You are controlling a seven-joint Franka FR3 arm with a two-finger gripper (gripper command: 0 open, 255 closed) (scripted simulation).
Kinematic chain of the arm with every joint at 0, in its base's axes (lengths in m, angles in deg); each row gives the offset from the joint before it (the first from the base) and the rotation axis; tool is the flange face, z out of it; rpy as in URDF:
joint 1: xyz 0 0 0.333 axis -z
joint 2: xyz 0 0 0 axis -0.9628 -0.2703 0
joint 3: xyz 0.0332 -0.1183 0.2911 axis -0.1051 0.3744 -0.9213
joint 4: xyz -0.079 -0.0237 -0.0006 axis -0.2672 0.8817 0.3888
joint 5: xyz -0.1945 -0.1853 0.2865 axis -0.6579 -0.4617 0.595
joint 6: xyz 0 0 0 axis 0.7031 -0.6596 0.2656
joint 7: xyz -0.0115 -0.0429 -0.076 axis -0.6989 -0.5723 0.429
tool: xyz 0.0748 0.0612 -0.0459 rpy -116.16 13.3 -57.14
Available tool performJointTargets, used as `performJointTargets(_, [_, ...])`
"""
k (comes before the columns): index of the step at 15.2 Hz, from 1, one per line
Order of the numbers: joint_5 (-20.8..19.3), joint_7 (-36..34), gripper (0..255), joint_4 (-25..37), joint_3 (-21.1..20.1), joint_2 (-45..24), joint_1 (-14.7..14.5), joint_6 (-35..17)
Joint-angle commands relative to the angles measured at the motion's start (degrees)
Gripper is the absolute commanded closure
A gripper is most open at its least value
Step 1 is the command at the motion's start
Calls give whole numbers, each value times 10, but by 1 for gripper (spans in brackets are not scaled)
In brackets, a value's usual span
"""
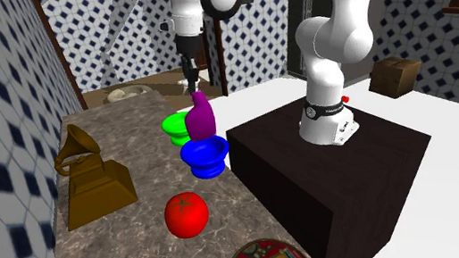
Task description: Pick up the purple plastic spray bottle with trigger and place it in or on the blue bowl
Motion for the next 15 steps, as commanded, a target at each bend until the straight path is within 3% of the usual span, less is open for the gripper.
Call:
performJointTargets(1, [1,1,255,-9,4,-12,-1,-21])
performJointTargets(5, [4,5,255,-22,10,-33,-4,-55])
performJointTargets(13, [4,5,255,-22,10,-33,-4,-55])
performJointTargets(14, [4,5,0,-22,10,-33,-4,-55])
performJointTargets(15, [4,5,0,-22,10,-33,-4,-55])
